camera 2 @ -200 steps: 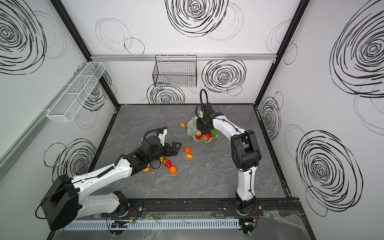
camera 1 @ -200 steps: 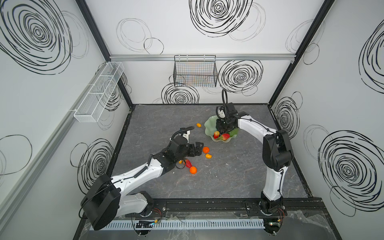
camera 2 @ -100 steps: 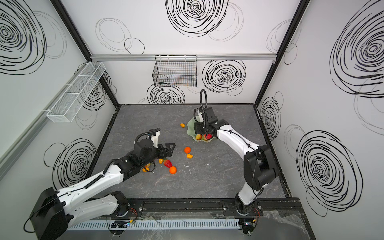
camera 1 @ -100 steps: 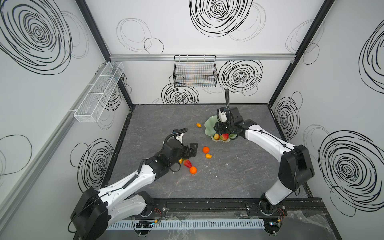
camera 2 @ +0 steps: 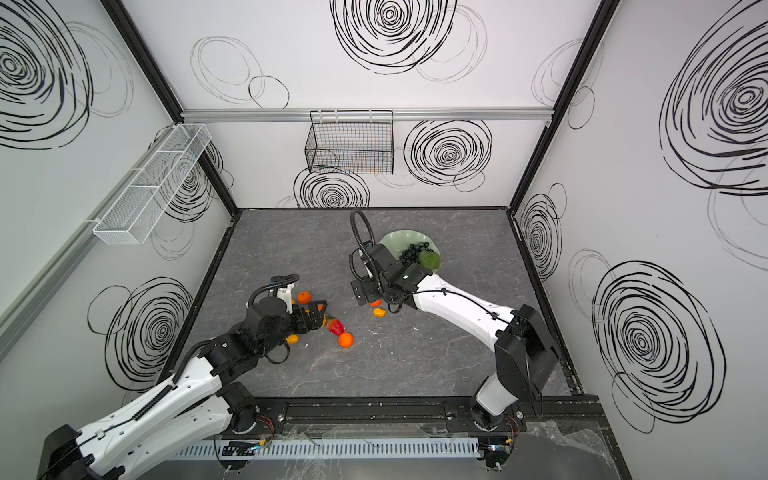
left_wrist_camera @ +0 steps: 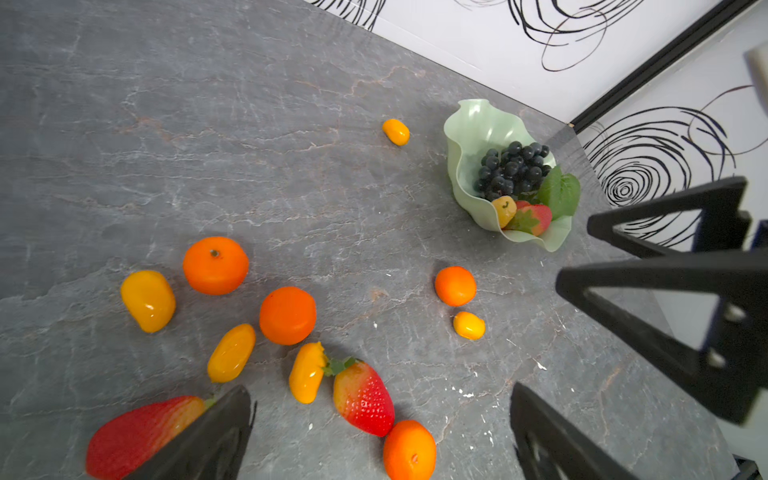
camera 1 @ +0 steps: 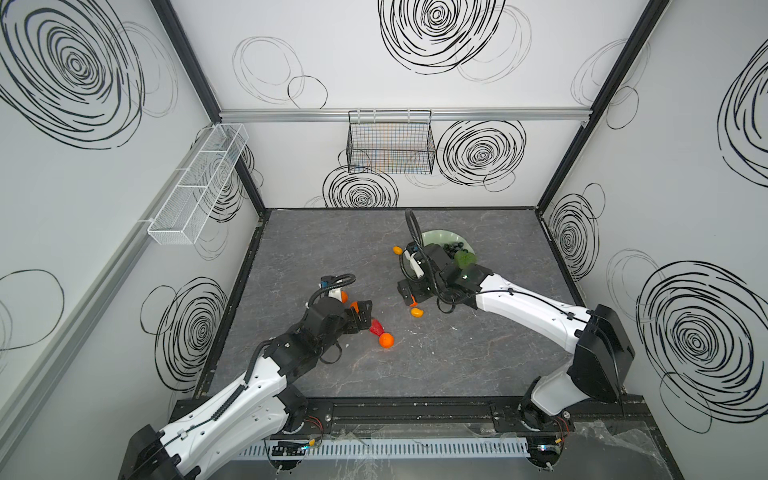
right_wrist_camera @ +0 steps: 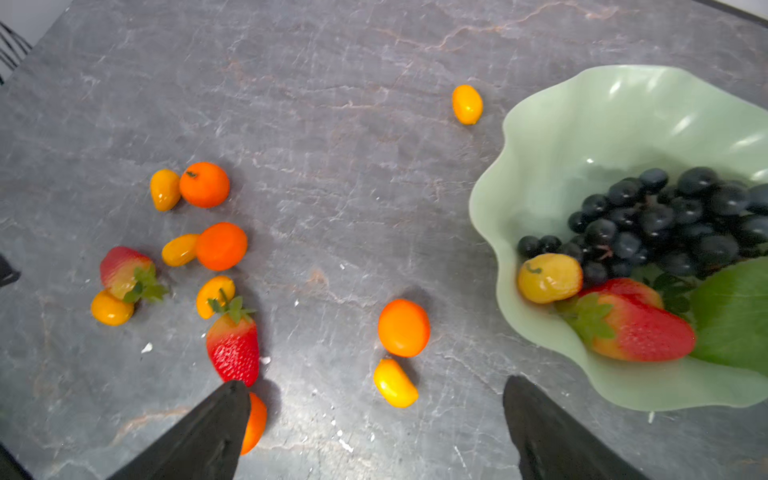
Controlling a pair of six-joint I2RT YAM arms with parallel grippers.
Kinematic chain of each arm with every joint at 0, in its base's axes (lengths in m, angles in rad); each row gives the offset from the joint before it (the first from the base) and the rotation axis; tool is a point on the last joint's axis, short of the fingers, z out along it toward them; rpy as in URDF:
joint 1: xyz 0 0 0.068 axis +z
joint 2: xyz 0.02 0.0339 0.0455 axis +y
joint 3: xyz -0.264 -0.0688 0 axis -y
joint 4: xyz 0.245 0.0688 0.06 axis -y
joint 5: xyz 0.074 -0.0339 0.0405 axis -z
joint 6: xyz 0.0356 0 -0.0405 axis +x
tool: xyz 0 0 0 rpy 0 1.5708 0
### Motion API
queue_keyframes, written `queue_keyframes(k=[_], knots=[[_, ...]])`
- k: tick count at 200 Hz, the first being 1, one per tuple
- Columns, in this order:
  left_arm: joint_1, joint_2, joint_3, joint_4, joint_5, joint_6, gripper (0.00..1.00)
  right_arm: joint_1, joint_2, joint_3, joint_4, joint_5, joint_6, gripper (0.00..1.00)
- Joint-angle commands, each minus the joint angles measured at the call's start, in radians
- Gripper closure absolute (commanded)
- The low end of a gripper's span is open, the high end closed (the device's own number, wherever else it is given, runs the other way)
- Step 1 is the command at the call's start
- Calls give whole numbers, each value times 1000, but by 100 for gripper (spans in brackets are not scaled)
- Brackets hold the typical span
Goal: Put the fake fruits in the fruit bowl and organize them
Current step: 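Move the right gripper back over the fruit pile, then lower the right gripper onto a red-yellow strawberry by its leaves and close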
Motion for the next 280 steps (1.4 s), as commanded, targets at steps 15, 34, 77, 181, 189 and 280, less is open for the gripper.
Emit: queue_keyframes(k=[15,34,77,181,189,280], knots=[[27,-44,-42,-64,-34,-60,1,7,-34,-52,44,-152,42,0],[38,-63,-50,-92,-46,-85,1,23,10,-31,38,-204,60,0],[130,-104,-67,-136,-19,-122,1,117,97,45,22,-127,70,0],[386,-93,-98,-88,202,-106,0,168,471,383,-141,-200,65,45],[400,-91,-104,-78,219,-106,1,166,494,409,-153,-206,65,46],[469,-60,-113,-25,298,-94,1,167,648,549,-238,-230,33,50]])
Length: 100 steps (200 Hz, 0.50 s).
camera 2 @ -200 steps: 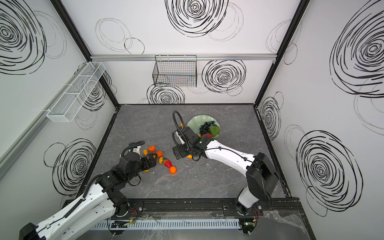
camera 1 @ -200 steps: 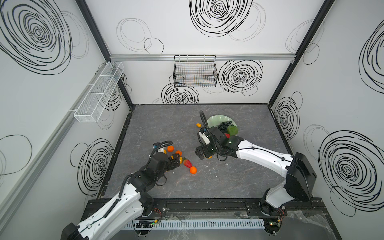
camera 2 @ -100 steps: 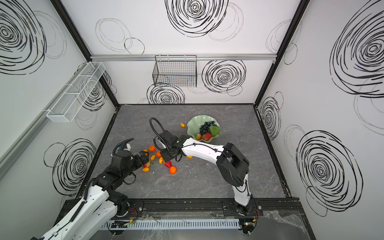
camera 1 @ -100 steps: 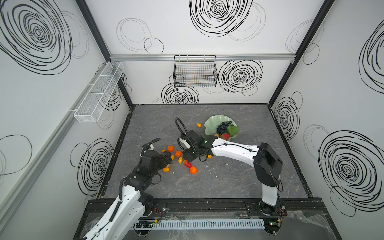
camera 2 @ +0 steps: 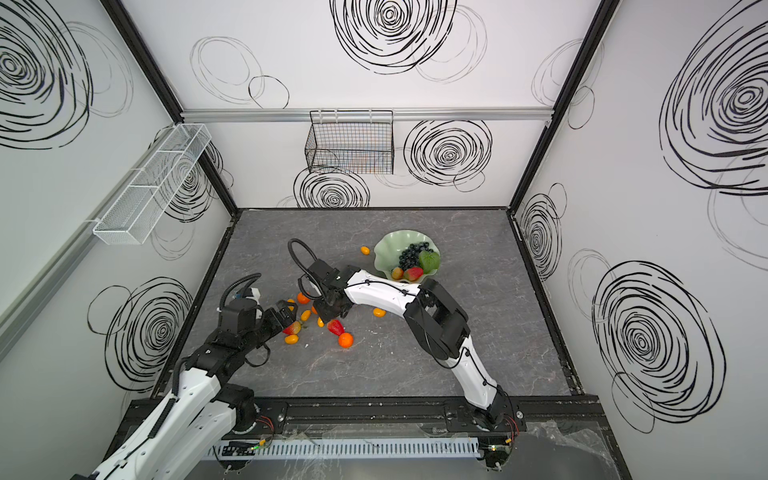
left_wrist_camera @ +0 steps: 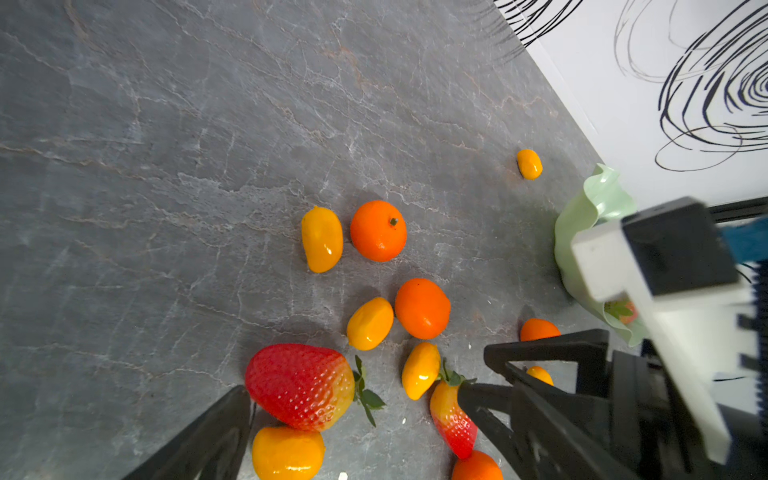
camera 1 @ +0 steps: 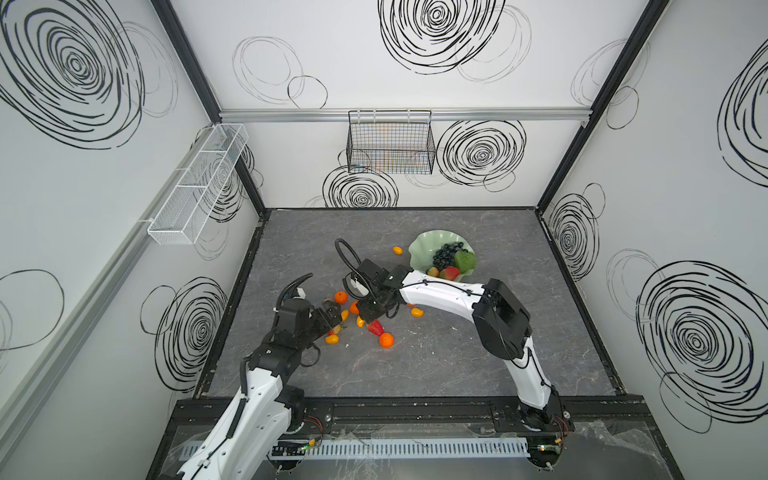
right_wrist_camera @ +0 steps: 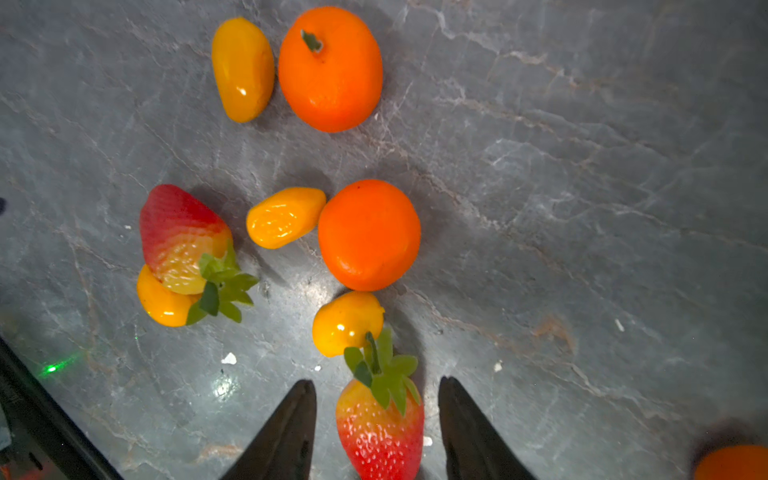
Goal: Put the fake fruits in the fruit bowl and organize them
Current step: 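Lower the right gripper onto a red-yellow strawberry by its leaves and close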
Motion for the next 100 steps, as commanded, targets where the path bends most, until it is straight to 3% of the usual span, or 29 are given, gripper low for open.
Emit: queue_keyframes(k=[1,100], knots=[[12,9,-5,49,25,8,1,2,42,44,-39,-11,-13,50],[13,8,-16,65,41,11,1,-5,103,97,-58,-17,-6,65]])
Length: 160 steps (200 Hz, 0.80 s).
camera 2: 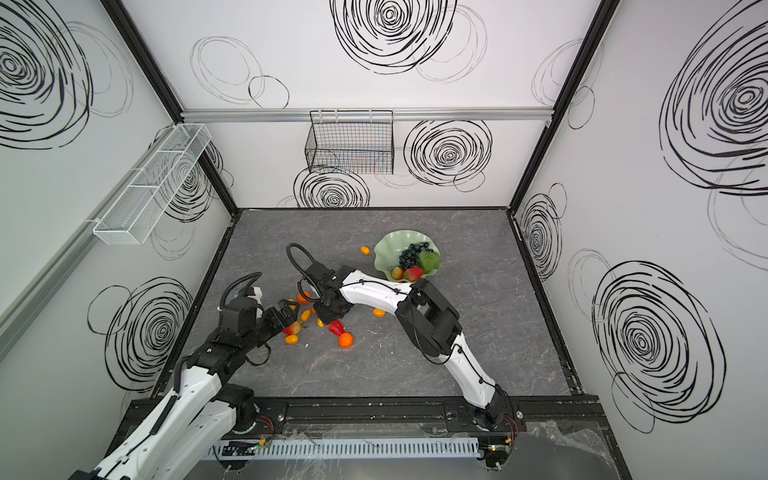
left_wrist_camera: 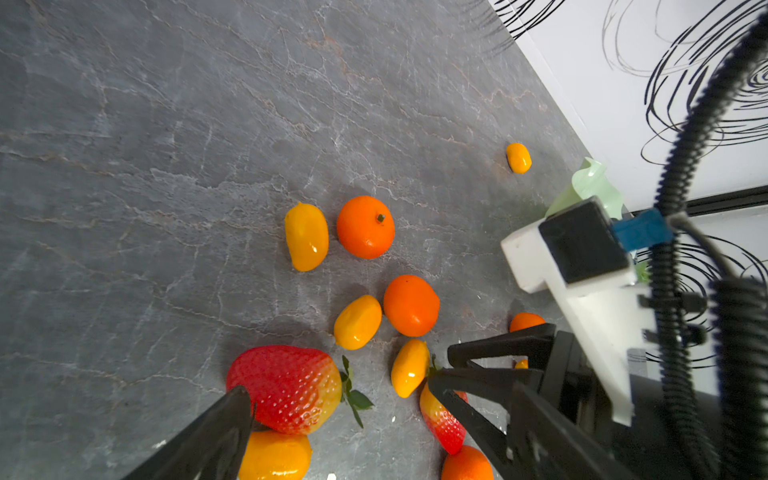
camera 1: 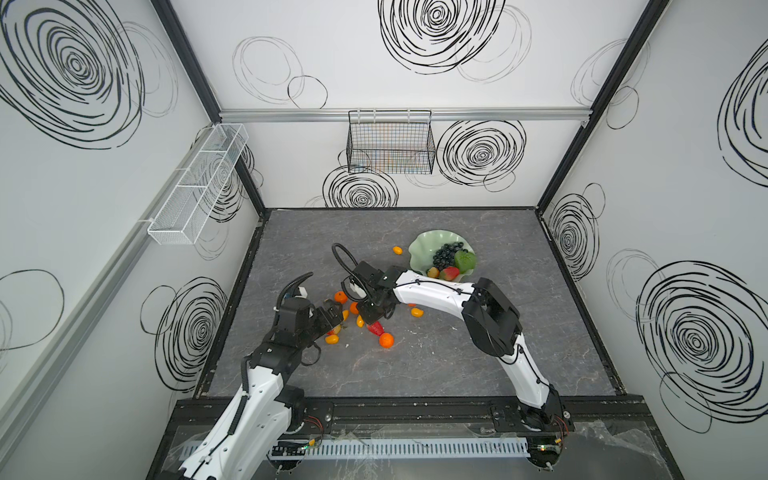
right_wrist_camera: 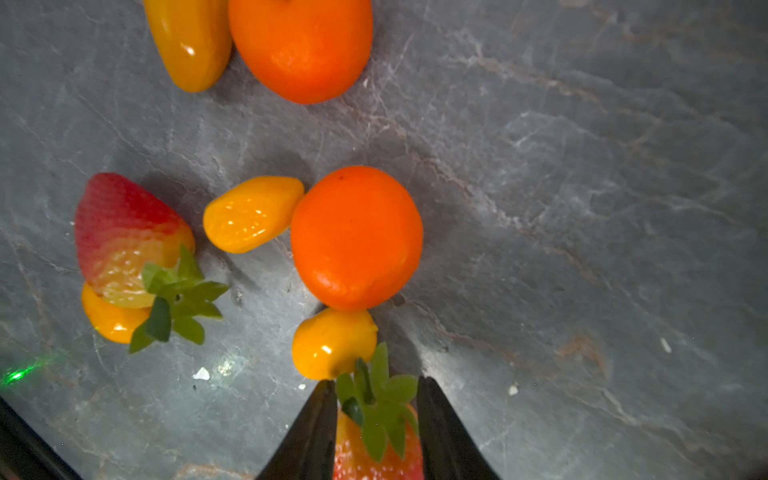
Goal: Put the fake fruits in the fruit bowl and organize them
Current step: 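Lower the right gripper onto a red-yellow strawberry by its leaves and close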
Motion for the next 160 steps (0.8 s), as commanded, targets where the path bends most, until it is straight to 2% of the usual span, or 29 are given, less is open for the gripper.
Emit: queue_keyframes(k=[1,32,105,135,160], knots=[[11,-7,-13,41,8,11,1,-3,31,33,-10,-8,1,64],[10,-3,-15,46,8,11,1,-3,41,40,-15,-10,2,67],[2,-14,-17,45,-7,2,0,-3,-38,-11,5,8,13,84],[-25,-2,-13,37,-21,3,1,-6,-105,-60,34,15,30,92],[-71,-1,0,29,-79,23,1,-9,-156,-98,56,19,44,99]])
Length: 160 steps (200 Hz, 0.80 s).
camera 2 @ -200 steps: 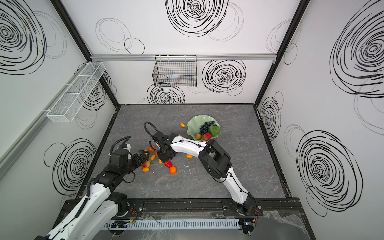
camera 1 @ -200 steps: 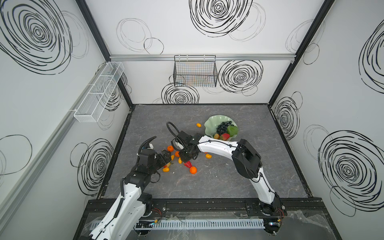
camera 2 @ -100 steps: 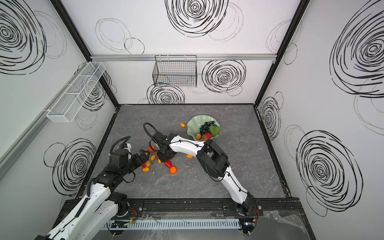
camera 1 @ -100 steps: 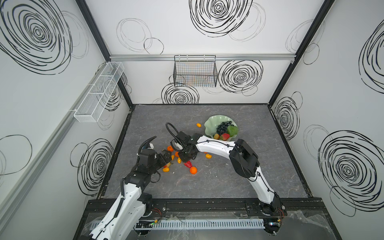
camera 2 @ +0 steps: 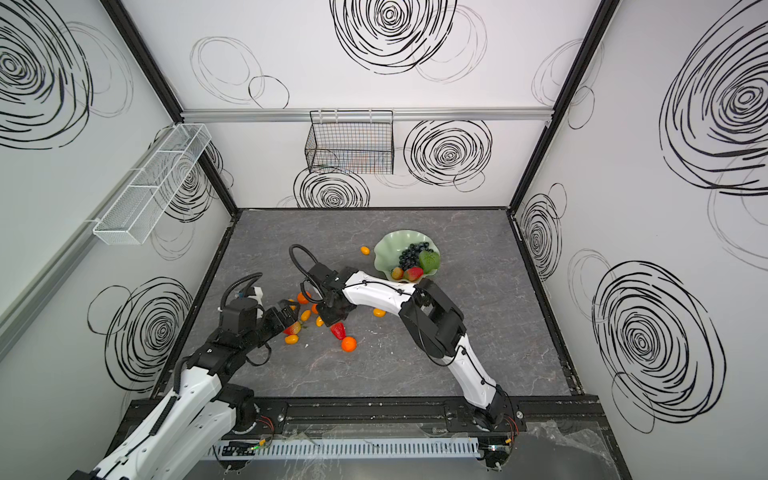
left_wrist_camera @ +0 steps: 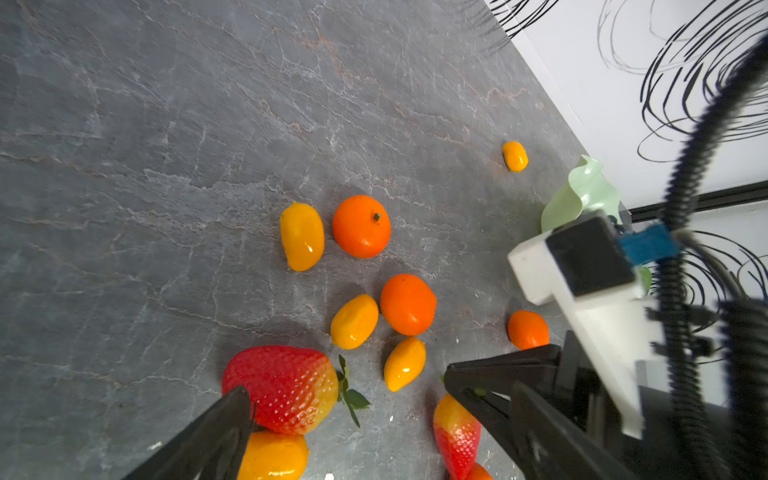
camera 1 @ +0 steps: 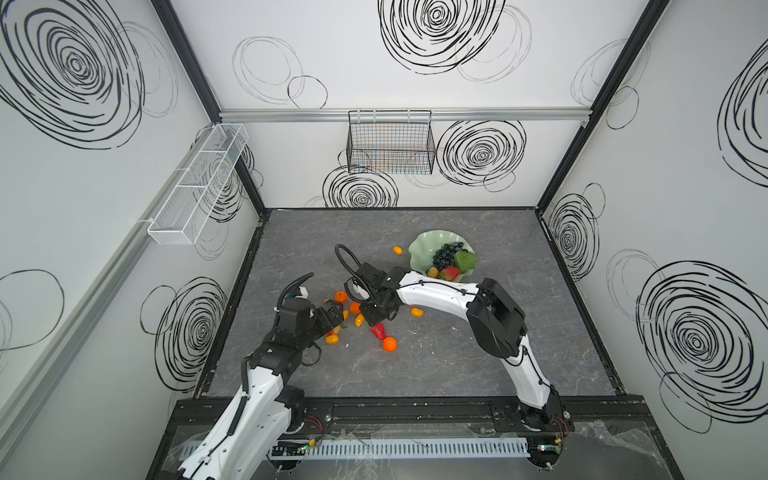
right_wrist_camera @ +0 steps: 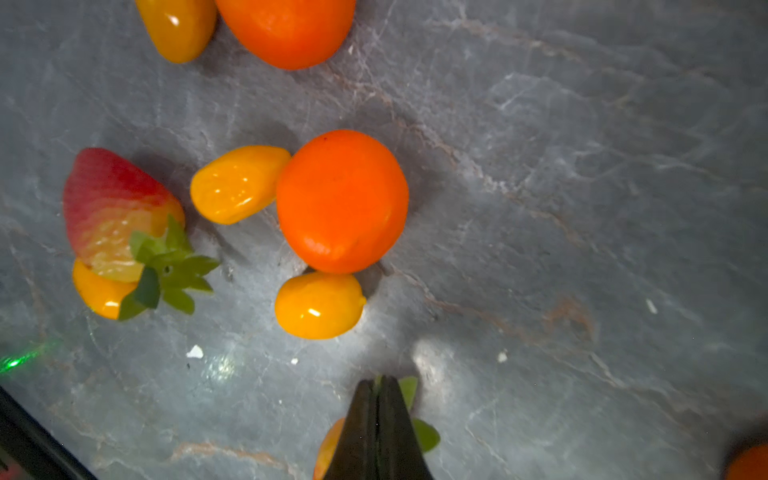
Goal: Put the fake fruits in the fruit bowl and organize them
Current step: 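Carry the red-yellow strawberry over the green bowl with the right gripper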
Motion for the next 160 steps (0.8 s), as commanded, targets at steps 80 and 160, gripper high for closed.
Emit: queue_keyframes(k=[80,160], knots=[[-249,20,42,108,-128,49,1,-26,-307,-234,202,-17,71,100],[-393,167,76,378,-83,65,1,-180,-527,-404,250,-49,75,100]])
